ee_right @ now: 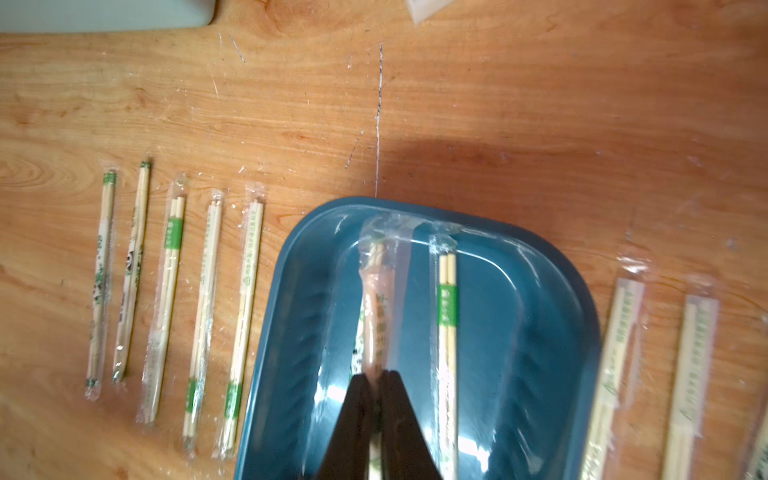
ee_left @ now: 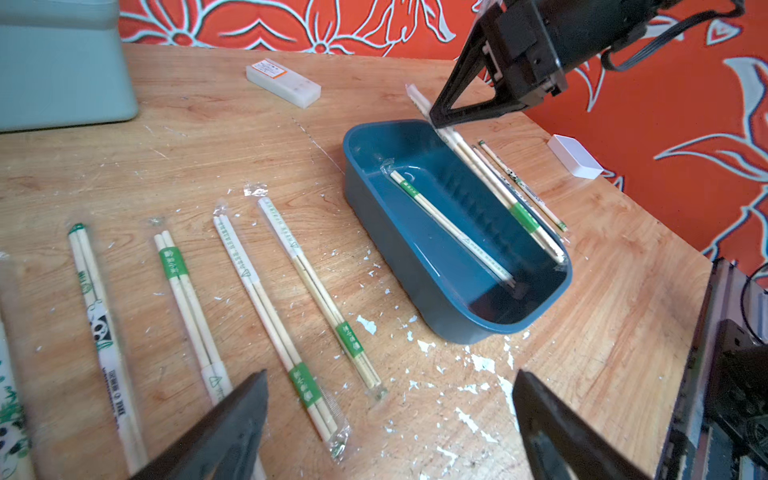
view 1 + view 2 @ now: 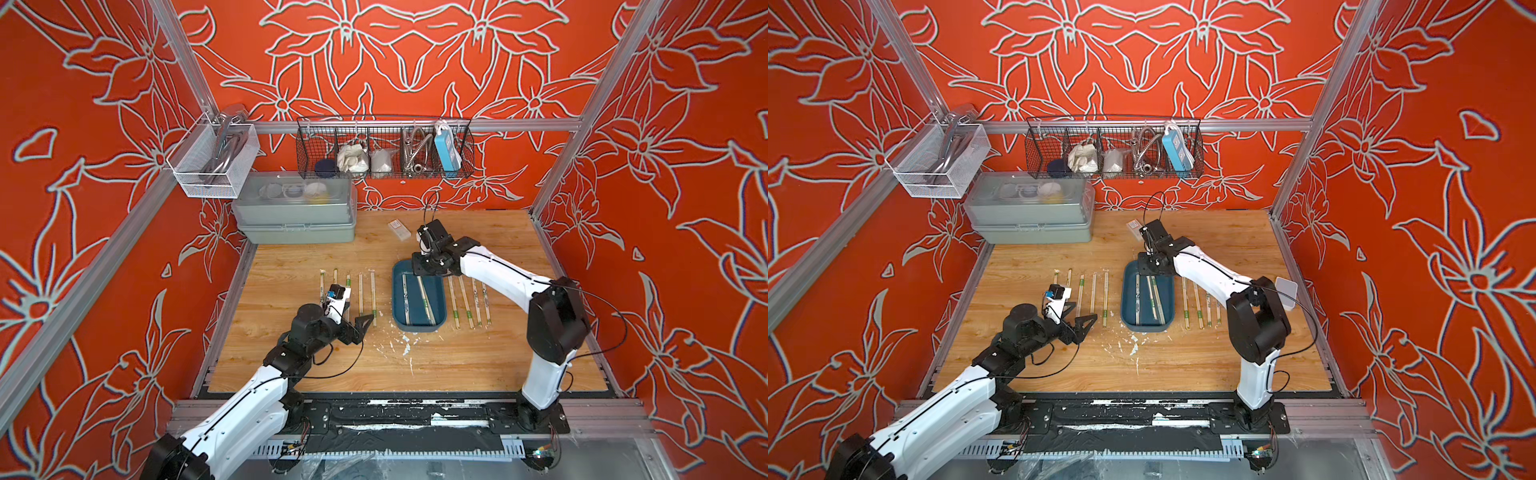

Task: Take the paired disposable chopsticks out of the storage box
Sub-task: Pick up the paired disposable chopsticks from the storage box, then place the paired disposable chopsticks at the center of the board.

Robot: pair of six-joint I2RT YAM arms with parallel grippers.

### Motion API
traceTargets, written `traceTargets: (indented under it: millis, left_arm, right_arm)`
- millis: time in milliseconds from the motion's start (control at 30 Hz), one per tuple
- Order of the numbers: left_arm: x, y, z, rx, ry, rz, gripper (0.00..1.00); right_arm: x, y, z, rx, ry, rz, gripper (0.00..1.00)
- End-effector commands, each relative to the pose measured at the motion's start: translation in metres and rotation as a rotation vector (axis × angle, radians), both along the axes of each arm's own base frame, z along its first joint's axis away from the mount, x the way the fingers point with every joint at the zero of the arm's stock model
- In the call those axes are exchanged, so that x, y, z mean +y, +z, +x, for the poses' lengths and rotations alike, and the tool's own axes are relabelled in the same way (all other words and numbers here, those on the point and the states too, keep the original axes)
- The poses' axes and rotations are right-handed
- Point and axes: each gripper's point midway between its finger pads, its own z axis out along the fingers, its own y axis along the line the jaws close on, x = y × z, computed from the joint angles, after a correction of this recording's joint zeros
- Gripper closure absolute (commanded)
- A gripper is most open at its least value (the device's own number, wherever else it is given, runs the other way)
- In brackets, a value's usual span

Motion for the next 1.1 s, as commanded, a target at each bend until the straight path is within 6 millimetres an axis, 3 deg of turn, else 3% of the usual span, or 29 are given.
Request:
traceTargets:
  millis: [0,267,400,633,1067]
  left_arm:
    - [-0.014,0.016,-0.001,-0.053,-0.055,0.003,0.08]
    - [-0.031,0.008,-0.001,-0.032,-0.105,0.052,0.08]
    - [-0.031,0.007,-0.001,-0.033,-0.102,0.062,0.08]
    - [-0.028,0.009,-0.002,-0.049,-0.092,0.067,0.08]
    - [-0.026,0.007,-0.002,-0.050,-0.086,0.072,0.08]
  right_arm:
    - [-0.041,-0.002,-0.006,0.027,-0.019,-0.037,1.00]
    - [-0.155,-0.028,-0.006,0.049,-0.158,-0.195,1.00]
    - [-0.191,-0.044,-0.004,0.057,-0.214,-0.237,1.00]
    - [-0.231,-0.067,0.005,0.079,-0.256,-0.329,1.00]
    - [-0.262,-0.094,0.015,0.119,-0.296,-0.361,0.99]
